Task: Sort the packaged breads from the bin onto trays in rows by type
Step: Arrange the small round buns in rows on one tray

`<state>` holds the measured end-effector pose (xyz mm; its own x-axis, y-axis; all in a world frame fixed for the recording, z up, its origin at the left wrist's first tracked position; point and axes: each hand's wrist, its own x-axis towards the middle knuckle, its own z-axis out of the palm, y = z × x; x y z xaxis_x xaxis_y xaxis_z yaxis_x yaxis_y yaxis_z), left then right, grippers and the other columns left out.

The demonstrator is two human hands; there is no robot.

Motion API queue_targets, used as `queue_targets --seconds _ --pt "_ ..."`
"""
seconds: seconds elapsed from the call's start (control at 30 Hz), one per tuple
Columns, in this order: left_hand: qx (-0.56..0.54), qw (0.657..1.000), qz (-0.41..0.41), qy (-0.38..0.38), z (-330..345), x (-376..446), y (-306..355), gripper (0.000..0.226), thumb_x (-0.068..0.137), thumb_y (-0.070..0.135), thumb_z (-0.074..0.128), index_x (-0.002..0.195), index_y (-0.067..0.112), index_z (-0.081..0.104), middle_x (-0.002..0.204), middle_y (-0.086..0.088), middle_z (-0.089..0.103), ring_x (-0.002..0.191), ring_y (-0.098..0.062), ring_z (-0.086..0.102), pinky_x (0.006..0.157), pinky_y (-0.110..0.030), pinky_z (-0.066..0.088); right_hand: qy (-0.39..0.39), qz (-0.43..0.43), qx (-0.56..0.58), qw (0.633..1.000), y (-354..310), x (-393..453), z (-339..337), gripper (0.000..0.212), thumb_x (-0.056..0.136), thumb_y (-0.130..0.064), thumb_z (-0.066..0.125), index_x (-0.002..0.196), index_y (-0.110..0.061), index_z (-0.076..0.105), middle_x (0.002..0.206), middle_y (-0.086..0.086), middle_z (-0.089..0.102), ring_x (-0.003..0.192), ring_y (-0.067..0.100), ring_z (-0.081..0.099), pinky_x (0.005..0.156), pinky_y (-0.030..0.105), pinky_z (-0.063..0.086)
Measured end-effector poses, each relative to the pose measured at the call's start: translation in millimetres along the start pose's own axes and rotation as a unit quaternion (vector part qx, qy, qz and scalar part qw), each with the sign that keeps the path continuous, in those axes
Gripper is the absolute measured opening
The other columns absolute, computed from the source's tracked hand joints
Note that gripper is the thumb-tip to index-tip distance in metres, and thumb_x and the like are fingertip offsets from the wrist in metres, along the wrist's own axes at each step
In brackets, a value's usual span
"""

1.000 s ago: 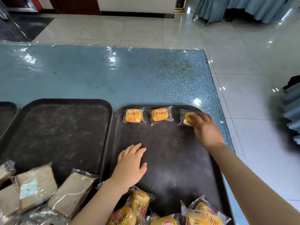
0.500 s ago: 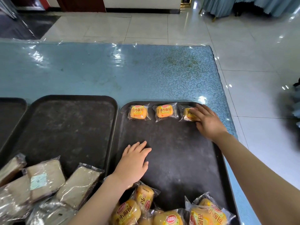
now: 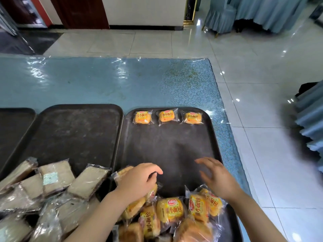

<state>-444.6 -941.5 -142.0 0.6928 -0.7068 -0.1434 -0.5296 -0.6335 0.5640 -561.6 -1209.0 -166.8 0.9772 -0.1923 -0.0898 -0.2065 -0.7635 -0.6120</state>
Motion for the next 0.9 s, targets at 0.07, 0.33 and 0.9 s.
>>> queue_targets --seconds 0.07,0.33,0.9 --pt "0.007 1.0 0.0 -0.017 2.0 -9.2 5.5 0.024 0.097 0.025 0.049 0.113 0.036 0.064 0.115 0.023 0.061 0.107 0.005 0.052 0.09 -0.015 0.042 -0.001 0.034 -0.003 0.999 -1.0 -29.1 1.1 0.037 0.088 -0.019 0.065 0.124 -0.026 0.06 0.12 -0.01 0.059 0.114 0.014 0.057 0.093 0.013 0.034" --pt "0.034 0.995 0.027 -0.089 10.8 -40.8 22.0 0.034 0.099 0.021 0.044 0.127 0.037 0.056 0.138 0.023 0.043 0.136 0.003 0.021 0.118 -0.026 0.017 -0.065 0.171 -0.021 0.983 5.1 -99.5 -0.7 0.068 0.084 -0.045 0.068 0.142 -0.026 0.039 0.137 -0.004 0.05 0.123 0.015 0.049 0.1 0.026 0.038" --pt "0.009 0.992 0.04 -0.119 18.3 -61.7 45.5 0.04 0.101 0.024 0.038 0.135 0.041 0.051 0.135 0.025 0.051 0.127 0.004 0.039 0.11 -0.023 0.032 0.146 0.152 -0.236 0.949 -3.1 -96.3 -19.4 0.045 0.069 -0.035 0.083 0.107 -0.018 0.067 0.098 0.007 0.069 0.092 0.035 0.063 0.075 0.043 0.049"
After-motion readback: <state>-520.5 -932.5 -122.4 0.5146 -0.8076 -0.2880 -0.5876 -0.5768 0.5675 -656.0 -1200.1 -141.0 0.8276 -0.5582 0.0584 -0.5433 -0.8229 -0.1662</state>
